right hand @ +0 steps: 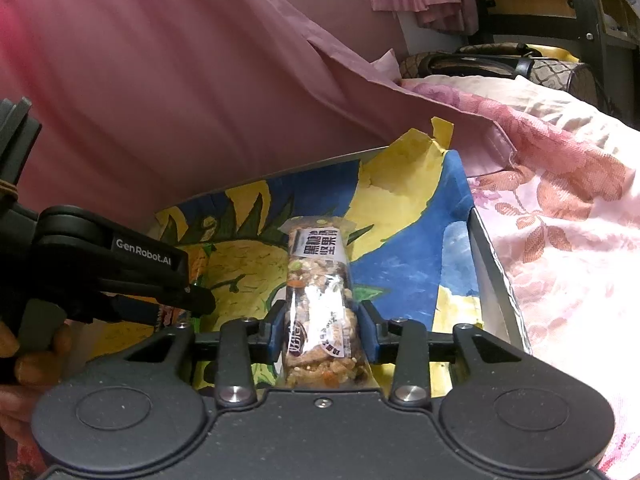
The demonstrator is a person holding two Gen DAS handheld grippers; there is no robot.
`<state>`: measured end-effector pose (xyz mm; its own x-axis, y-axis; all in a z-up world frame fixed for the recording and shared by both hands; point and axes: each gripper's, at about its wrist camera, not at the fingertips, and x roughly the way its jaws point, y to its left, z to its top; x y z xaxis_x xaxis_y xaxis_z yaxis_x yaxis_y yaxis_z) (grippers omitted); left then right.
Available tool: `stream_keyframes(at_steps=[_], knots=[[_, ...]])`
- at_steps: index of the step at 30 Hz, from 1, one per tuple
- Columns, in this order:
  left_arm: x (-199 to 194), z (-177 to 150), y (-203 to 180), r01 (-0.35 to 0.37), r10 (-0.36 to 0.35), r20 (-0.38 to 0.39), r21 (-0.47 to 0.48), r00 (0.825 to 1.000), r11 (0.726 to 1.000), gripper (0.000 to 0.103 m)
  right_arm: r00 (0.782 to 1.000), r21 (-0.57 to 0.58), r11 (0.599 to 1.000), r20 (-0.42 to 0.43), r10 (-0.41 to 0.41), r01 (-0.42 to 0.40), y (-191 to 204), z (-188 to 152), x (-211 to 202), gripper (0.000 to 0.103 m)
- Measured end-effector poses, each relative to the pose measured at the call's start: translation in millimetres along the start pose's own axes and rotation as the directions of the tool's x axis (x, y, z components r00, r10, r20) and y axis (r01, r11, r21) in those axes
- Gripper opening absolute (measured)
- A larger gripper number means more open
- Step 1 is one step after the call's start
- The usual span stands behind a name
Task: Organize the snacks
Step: 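Carry both snacks into the cartoon tray and open both tools to release, then lift both tools away from the tray back over the remaining snacks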
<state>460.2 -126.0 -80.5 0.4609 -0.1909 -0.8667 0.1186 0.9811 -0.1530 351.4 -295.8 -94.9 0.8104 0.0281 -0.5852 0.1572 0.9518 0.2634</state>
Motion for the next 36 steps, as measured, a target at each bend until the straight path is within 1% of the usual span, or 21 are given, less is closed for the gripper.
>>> stream_keyframes(at_steps=[1, 3, 4, 9, 10, 12, 16, 17, 23, 26, 31, 33, 36], knots=[[-0.5, -0.9, 1.0, 0.001, -0.001, -0.001, -0.01, 1.0, 1.0, 0.059, 1.0, 0.004, 1.0, 0.007, 0.0, 0.0, -0.6, -0.1, -1.1, 0.044], [-2.7, -2.6, 3.2, 0.006, -0.006, 0.002, -0.023, 1.0, 1.0, 0.065, 1.0, 0.009, 1.0, 0.016, -0.002, 0.001, -1.2, 0.7, -3.1, 0.051], [-3.7, -3.0, 4.3, 0.003, -0.003, 0.007, -0.027, 1.0, 1.0, 0.068, 1.0, 0.009, 1.0, 0.021, -0.006, 0.006, -0.9, 1.2, -4.3, 0.052], [-17.5, -4.2, 8.9, -0.004, 0.006, 0.034, -0.044, 0.999, 0.999, 0.077, 0.999, 0.005, 1.0, 0.053, -0.01, 0.01, 0.9, 5.0, -13.3, 0.068], [-21.3, -4.1, 9.7, -0.005, 0.007, 0.042, -0.045, 0.999, 0.999, 0.08, 0.998, 0.004, 1.0, 0.06, -0.011, 0.011, 1.3, 5.7, -15.7, 0.07], [-32.8, -5.1, 10.8, -0.012, 0.015, 0.069, -0.049, 0.997, 0.999, 0.085, 0.997, 0.005, 1.0, 0.077, -0.012, 0.012, 2.5, 7.8, -22.3, 0.077], [-60.8, -10.6, 11.5, -0.033, 0.039, 0.142, -0.045, 0.989, 0.998, 0.097, 0.994, 0.007, 1.0, 0.113, -0.01, 0.009, 5.2, 12.6, -40.3, 0.086], [-68.4, -12.4, 11.9, -0.036, 0.043, 0.161, -0.045, 0.986, 0.998, 0.098, 0.992, 0.005, 1.0, 0.124, -0.009, 0.008, 5.7, 13.7, -45.8, 0.088], [-115.5, -26.2, 17.5, -0.011, 0.025, 0.273, -0.053, 0.962, 0.999, 0.102, 0.98, -0.018, 1.0, 0.198, 0.001, 0.003, 11.5, 19.8, -83.2, 0.098], [-139.4, -35.4, 21.0, 0.007, 0.014, 0.335, -0.063, 0.942, 0.998, 0.102, 0.97, -0.047, 0.999, 0.242, 0.006, 0.005, 15.8, 21.9, -103.1, 0.102], [-174.4, -55.9, 26.2, 0.036, -0.009, 0.42, -0.057, 0.908, 0.998, 0.103, 0.95, -0.081, 0.997, 0.31, 0.028, -0.003, 23.7, 18.8, -139.4, 0.102], [-187.5, -65.6, 29.1, 0.039, -0.012, 0.45, -0.051, 0.893, 0.998, 0.103, 0.945, -0.086, 0.996, 0.326, 0.037, -0.009, 25.7, 15.9, -153.3, 0.102], [-205.0, -81.1, 32.0, 0.033, -0.006, 0.481, -0.047, 0.877, 0.998, 0.103, 0.936, -0.099, 0.995, 0.35, 0.043, -0.009, 28.8, 10.6, -173.7, 0.102]])
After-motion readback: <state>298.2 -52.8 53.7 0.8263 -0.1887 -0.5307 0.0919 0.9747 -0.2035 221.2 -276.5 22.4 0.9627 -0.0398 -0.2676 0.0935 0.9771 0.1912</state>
